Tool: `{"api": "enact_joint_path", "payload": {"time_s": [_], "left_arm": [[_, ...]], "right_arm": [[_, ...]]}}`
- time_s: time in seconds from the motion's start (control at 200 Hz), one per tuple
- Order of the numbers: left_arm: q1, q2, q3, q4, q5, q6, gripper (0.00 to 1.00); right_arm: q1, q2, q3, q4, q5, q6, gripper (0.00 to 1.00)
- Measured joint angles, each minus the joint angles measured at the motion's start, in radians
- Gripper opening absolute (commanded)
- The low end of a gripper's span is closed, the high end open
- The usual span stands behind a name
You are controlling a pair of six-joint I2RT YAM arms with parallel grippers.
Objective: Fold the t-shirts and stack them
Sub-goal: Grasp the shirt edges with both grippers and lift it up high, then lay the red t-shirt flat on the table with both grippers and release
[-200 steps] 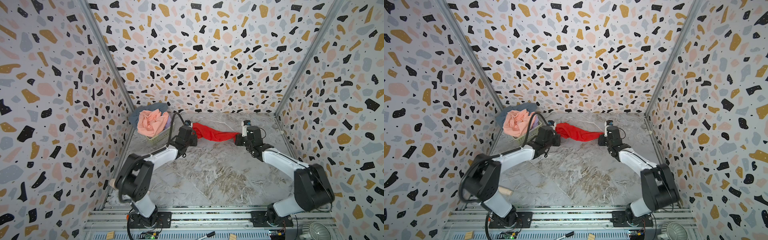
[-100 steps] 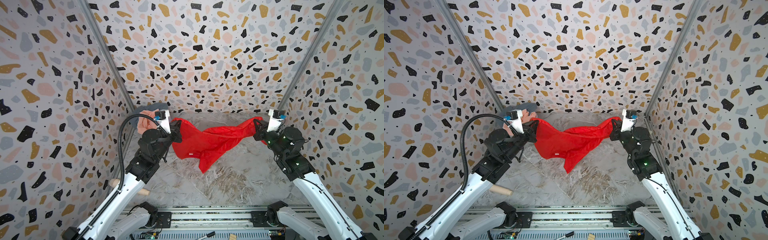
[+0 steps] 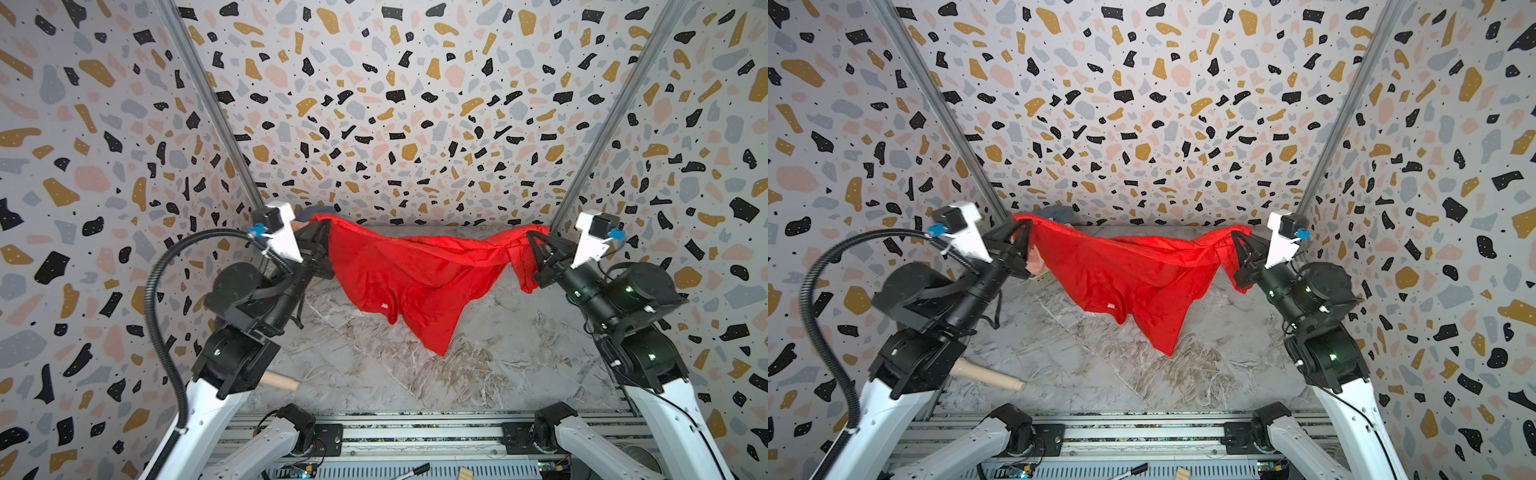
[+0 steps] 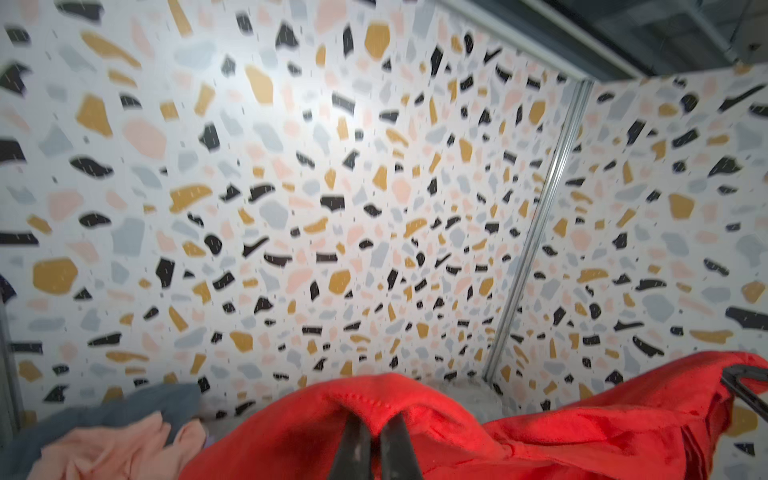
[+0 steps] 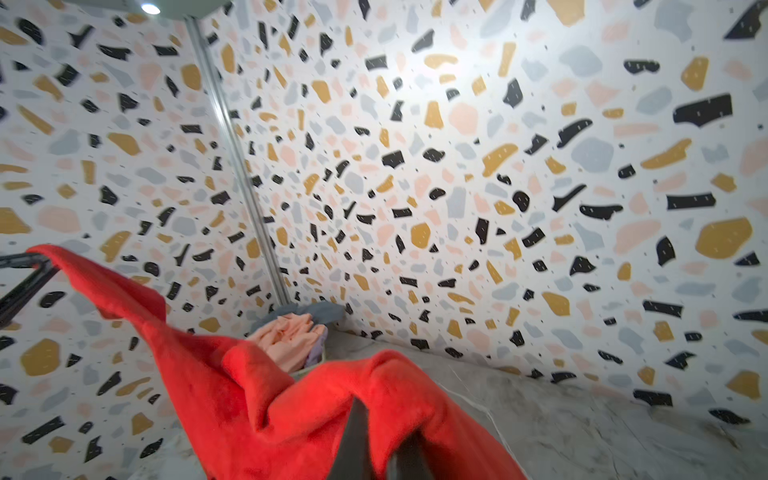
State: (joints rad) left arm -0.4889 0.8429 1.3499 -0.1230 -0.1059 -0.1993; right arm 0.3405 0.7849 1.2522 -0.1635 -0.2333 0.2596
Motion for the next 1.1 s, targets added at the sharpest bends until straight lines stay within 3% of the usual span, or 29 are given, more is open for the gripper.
{"api": "enact_joint_path", "payload": {"time_s": [0.17, 0.35, 0.471, 0.641, 0.696, 0.771, 0.791, 0.816, 0.901, 0.961, 1.021, 1.101], "left_arm": [[0.000, 0.000, 0.096, 0.083, 0.013, 0.031, 0.00], [0.000, 0.096, 0.135, 0.135, 0.019, 0.044, 0.00], [0.000, 0.283, 0.181, 0.178, 0.019, 0.062, 0.00], [0.000, 0.645, 0.289, 0.198, 0.031, 0.079, 0.00], [0.000, 0.766, 0.341, 0.188, 0.037, 0.083, 0.00], [0.000, 0.998, 0.494, 0.135, 0.047, 0.090, 0.51], [0.000, 1.040, 0.524, 0.129, 0.047, 0.093, 0.61], [0.000, 1.114, 0.591, 0.102, 0.047, 0.095, 0.68], [0.000, 1.326, 0.806, -0.004, 0.031, 0.106, 0.76], [0.001, 1.403, 0.867, -0.077, 0.017, 0.111, 0.81], [0.001, 1.408, 0.825, -0.125, 0.002, 0.111, 0.82], [0.003, 1.308, 0.614, -0.135, -0.011, 0.100, 0.83]], "right_arm": [[0.000, -0.045, 0.047, -0.002, -0.097, 0.013, 0.00], [0.000, -0.036, 0.021, 0.005, -0.088, 0.026, 0.00], [-0.001, 0.032, -0.052, 0.029, -0.027, 0.026, 0.00], [-0.058, 0.280, -0.166, 0.106, 0.053, 0.040, 0.00], [-0.095, 0.384, -0.201, 0.133, 0.066, 0.059, 0.12], [-0.149, 0.518, -0.246, 0.145, 0.081, 0.091, 0.48], [-0.161, 0.549, -0.254, 0.147, 0.085, 0.097, 0.55], [-0.179, 0.590, -0.261, 0.150, 0.085, 0.108, 0.59], [-0.217, 0.694, -0.262, 0.148, 0.085, 0.132, 0.66], [-0.230, 0.728, -0.262, 0.135, 0.087, 0.143, 0.70], [-0.229, 0.719, -0.274, 0.138, 0.090, 0.151, 0.73], [-0.226, 0.658, -0.312, 0.148, 0.093, 0.161, 0.74]]}}
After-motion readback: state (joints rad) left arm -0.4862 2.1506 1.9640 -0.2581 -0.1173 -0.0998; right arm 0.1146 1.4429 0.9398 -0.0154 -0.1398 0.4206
